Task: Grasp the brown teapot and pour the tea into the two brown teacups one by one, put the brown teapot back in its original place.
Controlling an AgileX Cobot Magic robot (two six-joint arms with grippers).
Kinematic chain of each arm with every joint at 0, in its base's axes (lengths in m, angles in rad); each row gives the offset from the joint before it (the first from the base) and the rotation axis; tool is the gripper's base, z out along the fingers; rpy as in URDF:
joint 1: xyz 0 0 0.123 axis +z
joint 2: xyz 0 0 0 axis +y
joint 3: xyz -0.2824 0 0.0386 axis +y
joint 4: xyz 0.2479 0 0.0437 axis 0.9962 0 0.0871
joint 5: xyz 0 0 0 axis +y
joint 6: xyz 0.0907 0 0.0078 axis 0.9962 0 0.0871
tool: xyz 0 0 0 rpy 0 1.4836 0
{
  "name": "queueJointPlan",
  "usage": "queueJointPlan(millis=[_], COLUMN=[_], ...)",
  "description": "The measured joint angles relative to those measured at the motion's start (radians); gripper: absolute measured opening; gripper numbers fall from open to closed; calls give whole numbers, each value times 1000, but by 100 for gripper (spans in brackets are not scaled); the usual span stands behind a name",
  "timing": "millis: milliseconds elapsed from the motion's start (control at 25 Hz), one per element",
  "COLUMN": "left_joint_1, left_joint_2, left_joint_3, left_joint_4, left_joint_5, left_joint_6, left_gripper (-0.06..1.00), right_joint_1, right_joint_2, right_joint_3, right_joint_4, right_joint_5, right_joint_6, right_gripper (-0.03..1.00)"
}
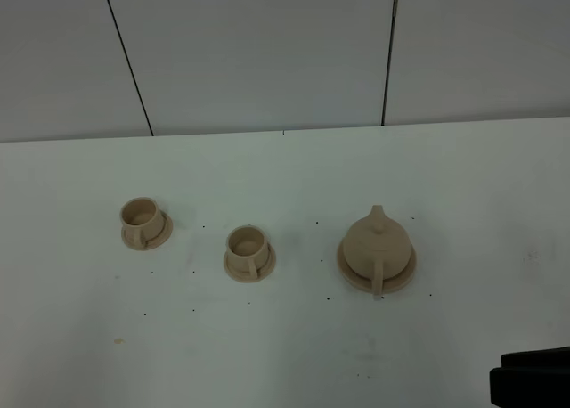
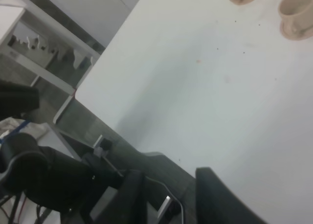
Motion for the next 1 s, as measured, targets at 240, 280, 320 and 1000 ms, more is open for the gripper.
queueJointPlan(millis=[240,280,320,1000], left_joint_1=[0,0,0,0], left_joint_2=[-13,-27,-45,-309], left_joint_3=[4,6,10,13], left_joint_4=[93,102,107,155], left_joint_5=[0,0,0,0], left_joint_6=[-88,-95,-103,-202], left_gripper=[24,24,24,24], right_joint_1=[0,0,0,0], right_joint_2=[0,0,0,0], right_joint_3=[0,0,0,0], right_joint_4=[-2,-2,-2,-4], right_joint_5=[2,3,3,3], right_joint_6=[4,5,5,10], right_gripper=[24,24,24,24])
